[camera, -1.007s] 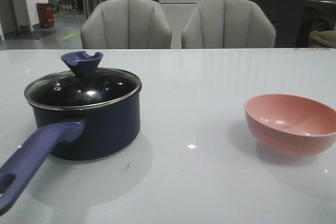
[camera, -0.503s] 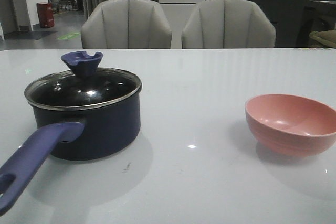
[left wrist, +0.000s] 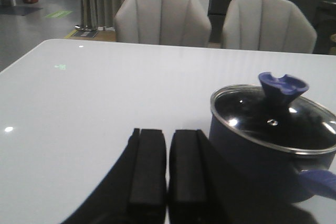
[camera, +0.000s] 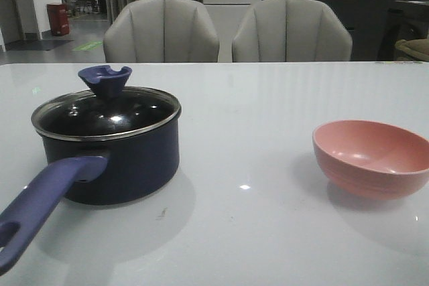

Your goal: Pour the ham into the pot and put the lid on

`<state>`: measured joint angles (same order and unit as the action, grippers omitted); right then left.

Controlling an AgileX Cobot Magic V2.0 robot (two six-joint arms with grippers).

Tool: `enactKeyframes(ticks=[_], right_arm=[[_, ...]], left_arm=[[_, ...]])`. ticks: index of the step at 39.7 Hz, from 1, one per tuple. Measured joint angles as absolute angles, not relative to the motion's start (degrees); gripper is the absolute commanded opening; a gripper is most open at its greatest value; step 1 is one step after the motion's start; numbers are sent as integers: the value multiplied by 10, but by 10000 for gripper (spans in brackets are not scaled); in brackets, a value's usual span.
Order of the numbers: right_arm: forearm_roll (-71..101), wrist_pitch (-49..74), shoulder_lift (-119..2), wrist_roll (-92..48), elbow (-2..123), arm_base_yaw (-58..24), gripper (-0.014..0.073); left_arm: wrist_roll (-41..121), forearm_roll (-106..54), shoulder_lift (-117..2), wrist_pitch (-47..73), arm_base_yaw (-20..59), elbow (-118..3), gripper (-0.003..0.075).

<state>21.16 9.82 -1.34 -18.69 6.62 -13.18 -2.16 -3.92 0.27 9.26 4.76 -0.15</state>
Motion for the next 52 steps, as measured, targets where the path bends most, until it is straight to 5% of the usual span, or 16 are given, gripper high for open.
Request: enactKeyframes(ticks=[52], right_arm=[[212,100,-13,-187,66,-132,148]], left_arm=[[-22,-10,3,67,51,2,119]])
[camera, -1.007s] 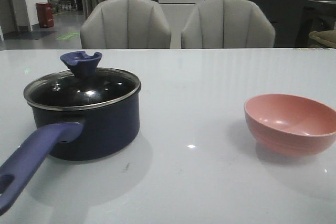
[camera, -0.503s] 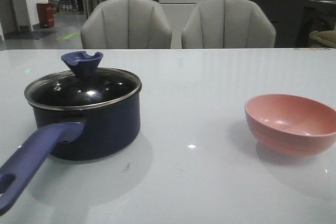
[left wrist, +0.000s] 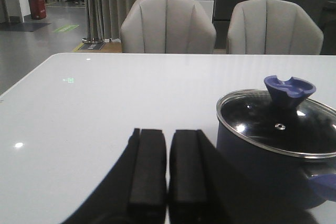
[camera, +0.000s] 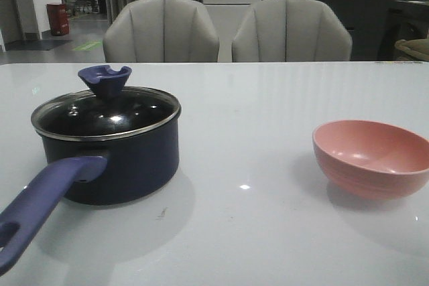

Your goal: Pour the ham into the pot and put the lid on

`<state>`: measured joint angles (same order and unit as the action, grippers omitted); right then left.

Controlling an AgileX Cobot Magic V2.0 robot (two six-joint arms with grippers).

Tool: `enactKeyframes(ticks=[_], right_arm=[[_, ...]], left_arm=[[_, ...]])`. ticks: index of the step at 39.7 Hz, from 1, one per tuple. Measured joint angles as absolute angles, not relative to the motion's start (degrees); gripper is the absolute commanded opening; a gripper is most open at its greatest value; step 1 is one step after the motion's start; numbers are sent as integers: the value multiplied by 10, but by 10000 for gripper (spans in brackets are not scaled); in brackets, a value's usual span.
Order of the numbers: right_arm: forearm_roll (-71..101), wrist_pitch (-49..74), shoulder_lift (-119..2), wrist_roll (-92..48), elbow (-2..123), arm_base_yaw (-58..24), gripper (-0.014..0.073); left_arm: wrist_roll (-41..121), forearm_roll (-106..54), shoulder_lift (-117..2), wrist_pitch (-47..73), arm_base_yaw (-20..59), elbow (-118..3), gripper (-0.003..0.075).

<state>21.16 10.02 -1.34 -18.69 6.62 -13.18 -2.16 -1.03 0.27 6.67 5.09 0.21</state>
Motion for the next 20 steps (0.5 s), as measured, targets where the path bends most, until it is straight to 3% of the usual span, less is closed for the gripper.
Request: enactKeyframes(ticks=[20], right_arm=[[27,76,-13,-53,6,-51,148]], left_arm=[[-22,-10,3,67,51,2,119]])
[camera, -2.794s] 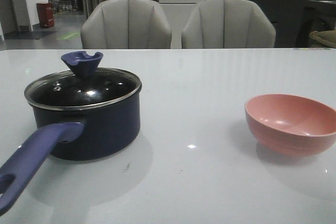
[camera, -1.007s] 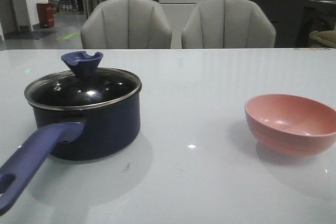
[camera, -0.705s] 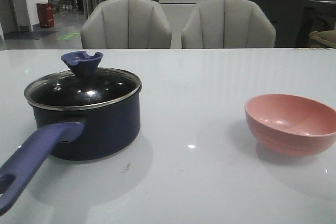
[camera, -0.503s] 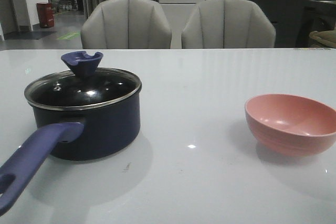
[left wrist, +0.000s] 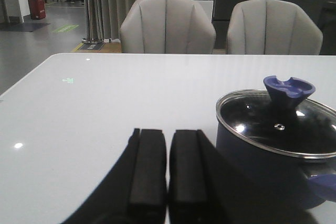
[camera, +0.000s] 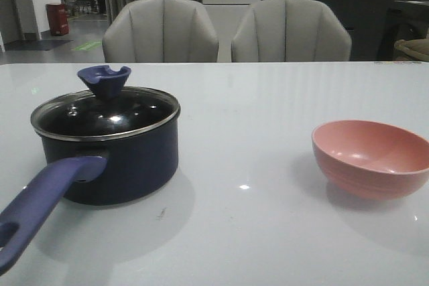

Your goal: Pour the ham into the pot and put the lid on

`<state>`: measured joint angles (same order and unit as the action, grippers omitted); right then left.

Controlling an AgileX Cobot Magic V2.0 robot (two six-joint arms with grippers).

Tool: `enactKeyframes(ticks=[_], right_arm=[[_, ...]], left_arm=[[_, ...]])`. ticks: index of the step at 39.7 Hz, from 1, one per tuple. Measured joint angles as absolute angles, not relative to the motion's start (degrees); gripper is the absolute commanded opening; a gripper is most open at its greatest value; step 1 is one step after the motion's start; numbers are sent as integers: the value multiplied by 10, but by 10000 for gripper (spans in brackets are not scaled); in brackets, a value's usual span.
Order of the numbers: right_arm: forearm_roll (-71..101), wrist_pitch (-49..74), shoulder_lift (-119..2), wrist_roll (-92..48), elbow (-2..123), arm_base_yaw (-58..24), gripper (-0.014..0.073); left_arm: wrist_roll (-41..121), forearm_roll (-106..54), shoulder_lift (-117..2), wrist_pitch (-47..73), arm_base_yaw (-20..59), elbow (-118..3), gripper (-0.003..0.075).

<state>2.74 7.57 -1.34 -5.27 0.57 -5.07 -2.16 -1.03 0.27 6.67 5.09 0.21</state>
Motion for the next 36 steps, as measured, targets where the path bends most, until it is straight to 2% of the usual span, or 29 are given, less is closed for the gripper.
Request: enactKeyframes(ticks=[18,36], right_arm=[[-13,46,6,18,-15,-39,148],[-14,46,6,24,-15,-39,148]], left_arm=[[-22,-10,3,67,51,2,119],[-22,-10,3,67,51,2,119]])
